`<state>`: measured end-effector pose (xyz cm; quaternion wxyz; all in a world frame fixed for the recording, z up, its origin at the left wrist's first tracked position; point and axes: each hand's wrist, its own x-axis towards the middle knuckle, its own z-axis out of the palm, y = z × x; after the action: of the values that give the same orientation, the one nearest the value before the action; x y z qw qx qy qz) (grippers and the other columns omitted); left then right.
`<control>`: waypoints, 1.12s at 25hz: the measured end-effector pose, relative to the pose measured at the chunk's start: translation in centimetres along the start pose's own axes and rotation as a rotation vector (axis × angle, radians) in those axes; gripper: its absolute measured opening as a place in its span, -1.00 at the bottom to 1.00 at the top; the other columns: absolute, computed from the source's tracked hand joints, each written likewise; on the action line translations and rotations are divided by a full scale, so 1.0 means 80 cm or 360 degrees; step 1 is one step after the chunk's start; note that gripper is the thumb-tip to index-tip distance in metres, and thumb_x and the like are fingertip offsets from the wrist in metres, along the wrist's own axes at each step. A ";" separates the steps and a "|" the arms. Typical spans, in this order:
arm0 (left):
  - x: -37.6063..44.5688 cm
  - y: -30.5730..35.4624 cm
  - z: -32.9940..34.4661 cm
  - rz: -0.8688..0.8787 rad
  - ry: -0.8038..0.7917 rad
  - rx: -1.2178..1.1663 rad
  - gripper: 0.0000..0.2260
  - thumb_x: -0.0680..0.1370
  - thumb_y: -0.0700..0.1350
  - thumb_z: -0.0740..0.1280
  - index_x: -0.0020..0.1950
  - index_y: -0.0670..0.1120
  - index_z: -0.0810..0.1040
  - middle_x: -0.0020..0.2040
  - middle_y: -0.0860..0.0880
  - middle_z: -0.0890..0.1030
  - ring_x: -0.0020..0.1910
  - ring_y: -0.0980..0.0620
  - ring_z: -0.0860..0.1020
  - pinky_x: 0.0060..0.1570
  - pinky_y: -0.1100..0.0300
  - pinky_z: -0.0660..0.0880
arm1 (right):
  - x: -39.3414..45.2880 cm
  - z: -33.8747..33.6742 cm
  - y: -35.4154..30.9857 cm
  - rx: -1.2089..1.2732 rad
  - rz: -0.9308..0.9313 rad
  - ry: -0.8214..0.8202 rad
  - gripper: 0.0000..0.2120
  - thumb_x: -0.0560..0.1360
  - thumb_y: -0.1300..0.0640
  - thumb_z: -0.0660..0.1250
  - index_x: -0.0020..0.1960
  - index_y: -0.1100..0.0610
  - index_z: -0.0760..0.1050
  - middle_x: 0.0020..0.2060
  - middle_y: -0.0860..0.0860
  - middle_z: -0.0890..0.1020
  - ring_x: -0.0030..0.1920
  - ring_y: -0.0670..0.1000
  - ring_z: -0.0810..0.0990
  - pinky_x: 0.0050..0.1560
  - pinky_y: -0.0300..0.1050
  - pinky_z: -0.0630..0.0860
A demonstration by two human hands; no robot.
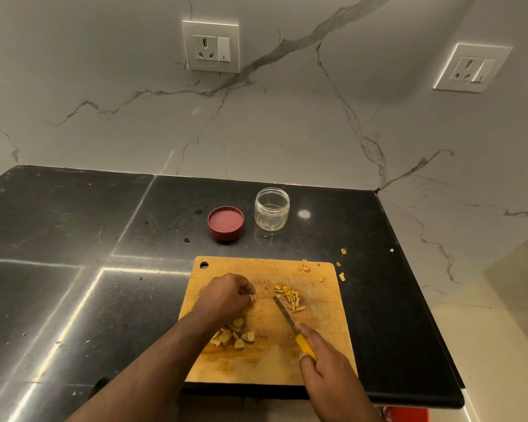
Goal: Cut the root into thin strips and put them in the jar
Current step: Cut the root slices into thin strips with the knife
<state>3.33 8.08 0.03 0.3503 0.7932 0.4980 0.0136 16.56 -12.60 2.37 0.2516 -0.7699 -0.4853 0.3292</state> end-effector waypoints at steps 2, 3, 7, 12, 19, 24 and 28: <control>-0.001 -0.001 0.000 -0.0020 -0.0015 0.0038 -0.80 0.55 -0.10 0.42 0.16 0.10 0.65 -0.01 0.21 0.64 0.02 0.19 0.58 0.17 0.04 0.57 | 0.002 0.002 -0.008 -0.0031 -0.0007 -0.0012 -0.54 0.65 0.06 0.11 0.51 -0.20 0.19 0.34 -0.17 0.43 0.20 -0.21 0.41 0.26 -0.31 0.34; -0.002 -0.001 0.001 -0.0025 -0.0017 0.0064 -0.80 0.55 -0.11 0.43 0.14 0.10 0.65 -0.05 0.22 0.62 0.02 0.18 0.58 0.18 0.02 0.56 | 0.003 0.005 -0.012 -0.0050 -0.0028 -0.0024 -0.53 0.65 0.06 0.10 0.53 -0.18 0.16 0.36 -0.17 0.41 0.22 -0.23 0.39 0.27 -0.34 0.31; -0.003 -0.003 0.008 -0.0026 0.0053 0.0058 -0.88 0.54 -0.08 0.43 0.03 0.12 0.65 -0.14 0.24 0.59 -0.03 0.18 0.57 0.17 -0.04 0.55 | 0.011 0.018 -0.026 -0.0132 -0.0085 -0.0078 -0.50 0.66 0.04 0.05 0.57 -0.16 0.04 0.42 -0.14 0.35 0.28 -0.20 0.35 0.28 -0.36 0.26; -0.006 -0.003 0.009 -0.0021 0.0118 0.0065 -0.92 0.55 -0.01 0.42 0.02 0.13 0.64 -0.12 0.25 0.58 0.00 0.19 0.55 0.21 -0.04 0.49 | 0.017 0.028 -0.042 -0.0227 -0.0122 -0.0103 -0.48 0.66 0.04 0.04 0.58 -0.13 0.00 0.43 -0.11 0.33 0.31 -0.14 0.38 0.32 -0.26 0.32; -0.008 0.003 0.009 -0.0089 0.0185 0.0151 -0.94 0.54 0.02 0.37 -0.02 0.14 0.63 -0.06 0.22 0.63 0.03 0.13 0.53 0.06 -0.01 0.29 | 0.022 0.037 -0.056 -0.0336 -0.0089 -0.0165 -0.47 0.65 0.07 0.01 0.59 -0.09 -0.03 0.39 -0.05 0.35 0.27 -0.03 0.43 0.26 -0.16 0.39; -0.006 0.002 0.010 -0.0129 0.0201 0.0171 -0.95 0.53 0.03 0.37 -0.10 0.13 0.63 -0.13 0.21 0.63 -0.01 0.13 0.52 0.02 -0.01 0.25 | 0.009 0.041 -0.047 -0.0328 0.0015 -0.0228 -0.46 0.64 0.07 0.00 0.58 -0.14 -0.03 0.49 -0.06 0.27 0.38 0.02 0.39 0.36 -0.12 0.34; -0.006 -0.004 0.008 -0.0117 0.0169 0.0143 -0.94 0.54 0.08 0.40 -0.03 0.17 0.66 -0.03 0.26 0.64 0.08 0.14 0.51 0.04 -0.01 0.24 | 0.007 0.032 -0.045 -0.0303 0.0026 -0.0160 -0.46 0.65 0.04 0.02 0.58 -0.15 -0.03 0.45 -0.10 0.31 0.34 -0.05 0.42 0.33 -0.17 0.37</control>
<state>3.09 7.40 -0.45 0.2877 0.7875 0.5446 0.0204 12.74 -10.47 3.09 0.1500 -0.7767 -0.5201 0.3220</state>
